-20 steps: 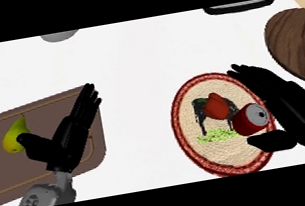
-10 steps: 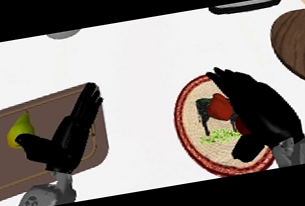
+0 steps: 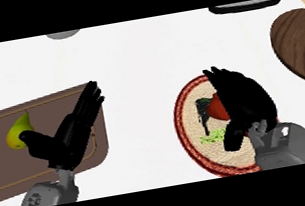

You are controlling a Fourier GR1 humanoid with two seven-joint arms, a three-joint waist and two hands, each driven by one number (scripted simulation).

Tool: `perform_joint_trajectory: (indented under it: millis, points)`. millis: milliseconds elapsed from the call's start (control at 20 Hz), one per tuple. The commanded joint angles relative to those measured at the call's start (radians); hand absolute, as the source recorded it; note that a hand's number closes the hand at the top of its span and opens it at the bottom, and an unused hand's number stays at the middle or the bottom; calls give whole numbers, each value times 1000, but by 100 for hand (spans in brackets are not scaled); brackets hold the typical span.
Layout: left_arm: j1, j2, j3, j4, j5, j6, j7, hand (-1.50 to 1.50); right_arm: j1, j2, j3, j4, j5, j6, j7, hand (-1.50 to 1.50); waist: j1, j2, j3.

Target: Pick the bell pepper from the placemat and place it in the bowl

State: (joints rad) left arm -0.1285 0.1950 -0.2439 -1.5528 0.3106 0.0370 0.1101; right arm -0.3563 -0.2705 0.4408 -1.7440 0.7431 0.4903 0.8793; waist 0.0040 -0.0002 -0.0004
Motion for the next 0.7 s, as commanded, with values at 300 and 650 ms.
perform_joint_trajectory:
  millis: [300, 650]
  points:
    - [-24, -52, 38, 74, -30, -42, -23, 0, -29, 47, -49, 186, 79, 45, -57, -150, -2, 1, 0]
    - [76, -55, 37, -70, -71, -48, 24, 0, 61, 98, -9, 162, 196, 8, -77, -150, -1, -1, 0]
